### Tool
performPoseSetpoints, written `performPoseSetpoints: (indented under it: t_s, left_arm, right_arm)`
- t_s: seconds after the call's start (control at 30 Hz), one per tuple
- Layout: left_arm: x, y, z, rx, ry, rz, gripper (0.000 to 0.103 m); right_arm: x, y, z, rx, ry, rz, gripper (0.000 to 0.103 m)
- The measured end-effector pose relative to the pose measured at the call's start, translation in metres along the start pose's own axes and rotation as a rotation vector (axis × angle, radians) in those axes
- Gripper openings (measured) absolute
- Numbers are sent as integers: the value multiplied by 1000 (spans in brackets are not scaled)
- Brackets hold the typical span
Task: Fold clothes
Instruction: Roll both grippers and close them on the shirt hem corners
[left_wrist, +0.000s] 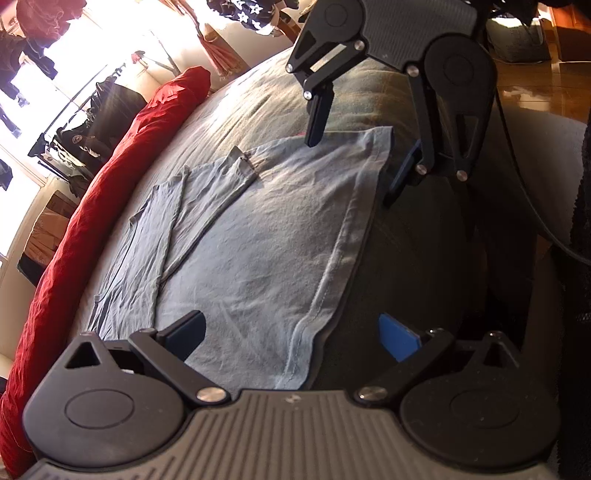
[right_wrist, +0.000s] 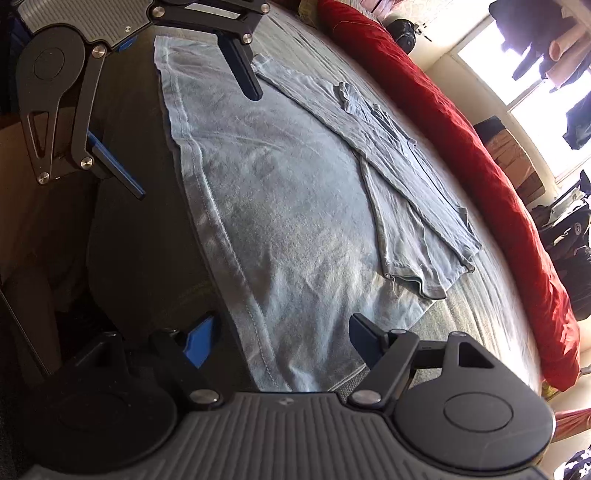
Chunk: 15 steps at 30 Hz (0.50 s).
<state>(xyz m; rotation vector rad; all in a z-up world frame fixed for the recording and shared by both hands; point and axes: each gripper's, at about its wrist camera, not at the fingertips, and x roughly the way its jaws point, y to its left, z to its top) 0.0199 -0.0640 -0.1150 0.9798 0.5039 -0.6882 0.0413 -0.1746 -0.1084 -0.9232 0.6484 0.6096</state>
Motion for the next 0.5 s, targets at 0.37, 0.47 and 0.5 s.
performPoseSetpoints:
  t_s: [0.37,0.47,0.5]
  left_arm:
    - [6,12,-6,-36,38,57,99]
    - [4,8,3,-26,2,37,99]
    - [5,6,6,-17,-5,35,99]
  right_arm:
    - [-11,-7,-9,-46,-23,-138,82]
    - [-16,-9,-8,-47,-48,-162,82]
    - [-19,-9,-7,-51,-62,-165,82]
